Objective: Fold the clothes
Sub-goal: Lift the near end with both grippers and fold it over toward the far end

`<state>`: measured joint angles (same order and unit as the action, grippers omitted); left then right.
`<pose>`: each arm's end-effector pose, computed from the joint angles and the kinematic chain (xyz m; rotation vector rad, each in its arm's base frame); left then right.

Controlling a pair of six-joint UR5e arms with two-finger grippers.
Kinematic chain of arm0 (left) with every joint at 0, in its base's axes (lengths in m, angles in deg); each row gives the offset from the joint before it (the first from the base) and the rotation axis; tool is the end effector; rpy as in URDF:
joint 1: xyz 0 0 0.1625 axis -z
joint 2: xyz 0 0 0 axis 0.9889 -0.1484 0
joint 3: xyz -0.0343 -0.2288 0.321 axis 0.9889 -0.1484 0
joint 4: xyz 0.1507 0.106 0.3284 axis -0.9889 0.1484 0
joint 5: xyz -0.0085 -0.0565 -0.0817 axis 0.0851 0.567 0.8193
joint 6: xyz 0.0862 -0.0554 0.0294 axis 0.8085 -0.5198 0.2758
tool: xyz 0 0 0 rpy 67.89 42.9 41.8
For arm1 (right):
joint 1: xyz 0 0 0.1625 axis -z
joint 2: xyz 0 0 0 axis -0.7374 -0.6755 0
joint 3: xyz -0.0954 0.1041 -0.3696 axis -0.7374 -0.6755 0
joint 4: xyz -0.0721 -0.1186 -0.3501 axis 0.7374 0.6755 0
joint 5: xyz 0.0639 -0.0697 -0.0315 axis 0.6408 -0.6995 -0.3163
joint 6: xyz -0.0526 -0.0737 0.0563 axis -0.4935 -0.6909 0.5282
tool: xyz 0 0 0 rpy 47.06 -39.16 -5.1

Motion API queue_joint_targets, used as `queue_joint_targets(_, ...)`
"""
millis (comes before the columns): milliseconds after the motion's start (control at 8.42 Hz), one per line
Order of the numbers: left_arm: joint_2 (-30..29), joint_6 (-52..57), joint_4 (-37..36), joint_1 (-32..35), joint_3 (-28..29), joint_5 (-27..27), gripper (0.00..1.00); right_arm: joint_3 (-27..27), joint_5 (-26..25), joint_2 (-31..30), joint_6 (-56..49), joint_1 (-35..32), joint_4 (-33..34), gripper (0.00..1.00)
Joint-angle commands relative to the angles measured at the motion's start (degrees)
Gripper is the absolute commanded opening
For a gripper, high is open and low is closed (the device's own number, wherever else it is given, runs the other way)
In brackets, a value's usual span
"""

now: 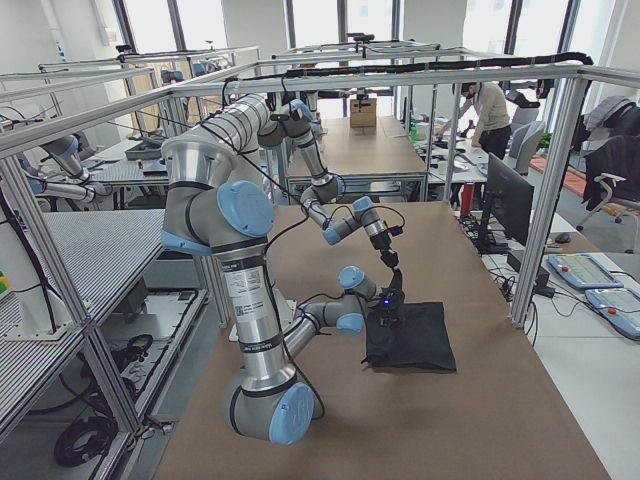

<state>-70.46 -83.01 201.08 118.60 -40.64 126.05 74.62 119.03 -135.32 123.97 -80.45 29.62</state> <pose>0.4148 -0.4643 0.1773 0.2548 1.3463 -0.5564 -0.4081 -0.4339 0.2592 0.2855 -1.2486 0.7584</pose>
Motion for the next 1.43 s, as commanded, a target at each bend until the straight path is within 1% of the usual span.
queue_joint_targets(0, -4.3, -0.2, 0.2, 0.2, 5.8, -0.6, 0.0, -4.6, -0.2, 3.3, -0.4, -0.8, -0.3, 0.0)
queue_joint_targets(356, -4.2, -0.2, 0.2, 0.8, 6.4, -0.6, 0.0, -5.3, -0.2, 3.3, -0.5, -1.3, -0.3, 0.0)
queue_joint_targets(475, -4.2, -0.1, 0.2, 0.9, 6.6, -0.6, 0.0, -5.5, -0.2, 3.3, -0.4, -1.3, -0.3, 0.12)
queue_joint_targets(594, -4.3, -0.1, 0.2, 0.9, 6.6, -1.4, 0.15, -5.5, -0.3, 3.4, -0.4, -1.6, -0.2, 0.93)
queue_joint_targets(713, -4.3, 0.1, 0.3, 0.8, 7.1, -2.7, 0.99, -5.5, -0.2, 3.5, -0.3, -1.9, -0.2, 0.94)
queue_joint_targets(950, -4.8, 0.1, 0.1, 1.6, 7.3, -3.7, 1.0, -5.6, 1.4, 3.6, -0.1, -3.4, -0.2, 0.94)
queue_joint_targets(1069, -4.9, -0.2, 0.1, 2.8, 7.3, -3.7, 1.0, -5.5, 4.2, 3.9, -0.2, -4.4, -0.2, 0.94)
queue_joint_targets(1306, -5.1, 0.1, -0.2, 5.7, 8.0, -3.0, 1.0, -5.5, 5.0, 6.1, 0.3, -4.4, 0.2, 0.94)
